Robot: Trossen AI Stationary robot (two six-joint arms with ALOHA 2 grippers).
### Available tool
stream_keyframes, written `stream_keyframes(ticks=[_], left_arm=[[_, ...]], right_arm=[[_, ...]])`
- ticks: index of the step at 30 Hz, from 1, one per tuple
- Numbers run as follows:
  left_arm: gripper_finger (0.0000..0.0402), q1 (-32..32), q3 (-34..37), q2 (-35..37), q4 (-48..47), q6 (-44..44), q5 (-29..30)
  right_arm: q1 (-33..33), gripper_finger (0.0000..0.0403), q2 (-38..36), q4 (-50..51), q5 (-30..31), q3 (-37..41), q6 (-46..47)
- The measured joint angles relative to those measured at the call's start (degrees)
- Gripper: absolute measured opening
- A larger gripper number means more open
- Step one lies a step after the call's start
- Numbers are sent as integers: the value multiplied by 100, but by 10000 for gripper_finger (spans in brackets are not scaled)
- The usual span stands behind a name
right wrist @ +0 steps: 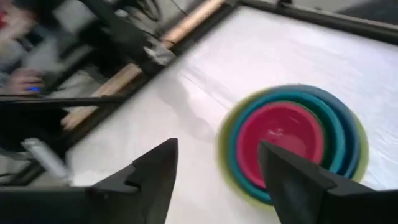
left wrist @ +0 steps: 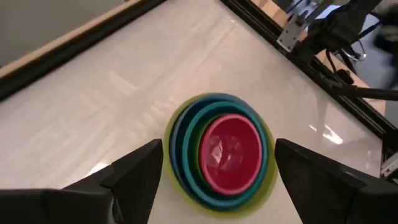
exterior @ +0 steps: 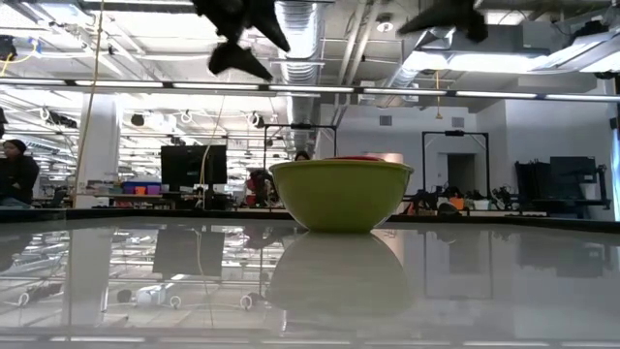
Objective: Nest bowls inside each other
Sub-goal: Adjust the stacked bowls
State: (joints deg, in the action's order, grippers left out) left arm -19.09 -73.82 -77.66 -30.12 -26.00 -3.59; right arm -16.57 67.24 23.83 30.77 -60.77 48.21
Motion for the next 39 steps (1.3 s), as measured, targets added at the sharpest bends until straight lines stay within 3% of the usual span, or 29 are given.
stream_keyframes(ticks=[4,9,11,16,23,39], left_arm=[[297,225,4,496,-489,9,320],[297,612,4,1069,-837,126,919],[297,767,4,1269,-888,157,1122],[297,1068,4,1683,-1185,54,1531],[297,1487,4,1941,-1776,-218,2049],[297,1731,9,1946,-1837,-254,2246]], right_arm=[[657,193,425,-47,-250,0,-84],[1428,53,858,-297,-989,0,-560],[1701,20,1001,-521,-1370,0,-822],[2229,34,1329,-671,-1888,0,-951],[2677,18,1713,-814,-2206,0,-1077],[3047,18,2404,-1066,-2595,0,-873]])
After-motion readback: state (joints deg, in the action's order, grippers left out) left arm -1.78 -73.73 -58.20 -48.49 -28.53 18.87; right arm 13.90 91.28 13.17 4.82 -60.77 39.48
